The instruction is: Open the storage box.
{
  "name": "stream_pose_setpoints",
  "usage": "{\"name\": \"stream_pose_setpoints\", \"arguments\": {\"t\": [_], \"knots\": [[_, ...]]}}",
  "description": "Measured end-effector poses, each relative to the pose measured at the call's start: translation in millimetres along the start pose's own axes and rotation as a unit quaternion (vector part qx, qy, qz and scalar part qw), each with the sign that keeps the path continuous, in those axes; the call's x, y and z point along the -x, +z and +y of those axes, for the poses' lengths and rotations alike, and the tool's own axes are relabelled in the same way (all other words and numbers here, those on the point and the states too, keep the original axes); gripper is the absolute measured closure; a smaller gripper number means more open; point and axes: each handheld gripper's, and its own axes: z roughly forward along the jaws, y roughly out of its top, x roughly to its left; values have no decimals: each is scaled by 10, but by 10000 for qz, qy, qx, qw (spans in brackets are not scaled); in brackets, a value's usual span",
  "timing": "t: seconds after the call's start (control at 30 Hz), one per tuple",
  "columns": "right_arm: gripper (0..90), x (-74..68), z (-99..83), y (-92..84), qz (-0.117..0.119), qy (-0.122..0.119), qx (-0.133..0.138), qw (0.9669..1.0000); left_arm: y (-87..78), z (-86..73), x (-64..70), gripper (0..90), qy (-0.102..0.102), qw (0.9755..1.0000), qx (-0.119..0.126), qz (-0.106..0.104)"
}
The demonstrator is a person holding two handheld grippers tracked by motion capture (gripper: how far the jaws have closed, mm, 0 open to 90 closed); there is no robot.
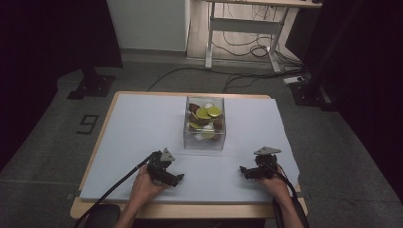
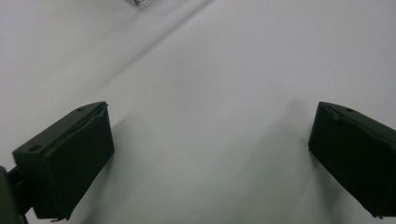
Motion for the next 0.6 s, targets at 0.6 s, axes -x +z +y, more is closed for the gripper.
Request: {"name": "stream_pose_setpoints", "arguments": {"t": [0.6], "knots": [[57,-14,39,-32,144,-192,-93,9997,-4,3,2,2,-51,10000,0,9]]}}
